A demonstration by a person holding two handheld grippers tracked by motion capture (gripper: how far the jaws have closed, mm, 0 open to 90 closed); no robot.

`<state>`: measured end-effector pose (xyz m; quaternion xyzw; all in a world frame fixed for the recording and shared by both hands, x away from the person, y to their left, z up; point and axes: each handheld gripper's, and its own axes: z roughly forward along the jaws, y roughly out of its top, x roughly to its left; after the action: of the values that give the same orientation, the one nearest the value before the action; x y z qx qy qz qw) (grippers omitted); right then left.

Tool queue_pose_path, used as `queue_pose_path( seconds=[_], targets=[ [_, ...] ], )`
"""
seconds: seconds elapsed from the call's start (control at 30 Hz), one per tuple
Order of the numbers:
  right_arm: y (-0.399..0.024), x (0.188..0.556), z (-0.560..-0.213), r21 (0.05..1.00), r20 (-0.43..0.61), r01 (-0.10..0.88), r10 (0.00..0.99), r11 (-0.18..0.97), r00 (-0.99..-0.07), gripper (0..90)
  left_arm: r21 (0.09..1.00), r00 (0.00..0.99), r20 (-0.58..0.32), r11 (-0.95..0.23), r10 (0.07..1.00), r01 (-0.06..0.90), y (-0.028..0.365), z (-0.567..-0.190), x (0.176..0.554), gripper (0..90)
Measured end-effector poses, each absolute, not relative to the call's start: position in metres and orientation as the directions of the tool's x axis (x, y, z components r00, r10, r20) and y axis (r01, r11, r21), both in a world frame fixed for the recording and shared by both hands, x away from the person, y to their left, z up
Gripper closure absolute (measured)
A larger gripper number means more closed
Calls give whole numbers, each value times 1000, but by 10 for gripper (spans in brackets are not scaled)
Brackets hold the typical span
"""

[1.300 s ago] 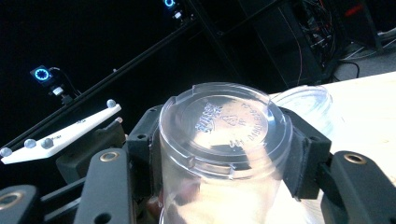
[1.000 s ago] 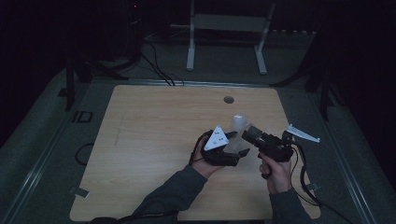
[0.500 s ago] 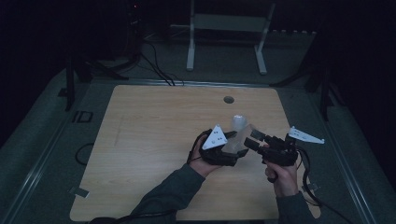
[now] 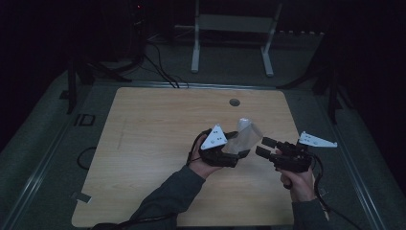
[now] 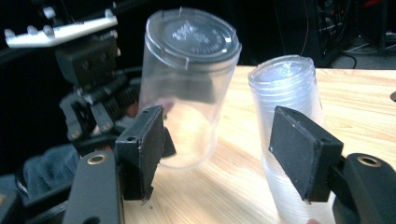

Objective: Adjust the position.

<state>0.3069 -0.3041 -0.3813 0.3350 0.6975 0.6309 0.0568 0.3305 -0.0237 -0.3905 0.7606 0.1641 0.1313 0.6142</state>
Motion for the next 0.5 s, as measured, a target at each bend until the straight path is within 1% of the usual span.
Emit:
queue_pose_path(
  seconds=[0.13,0.33,0.5],
  targets=[
    [-301,307,-377,924,272,374,546,82,-792,377,976,917,-8,-195,398,93,-22,-390,332,303],
    [-296,309,-371,917,173,339,559,208,-811,381,974,922,-7,-208,386,94,-19,-387,334,303],
    [-293,309,-367,905,108,315,562,284,-820,382,972,925,-2,-216,380,91,-16,-385,335,303]
  ],
)
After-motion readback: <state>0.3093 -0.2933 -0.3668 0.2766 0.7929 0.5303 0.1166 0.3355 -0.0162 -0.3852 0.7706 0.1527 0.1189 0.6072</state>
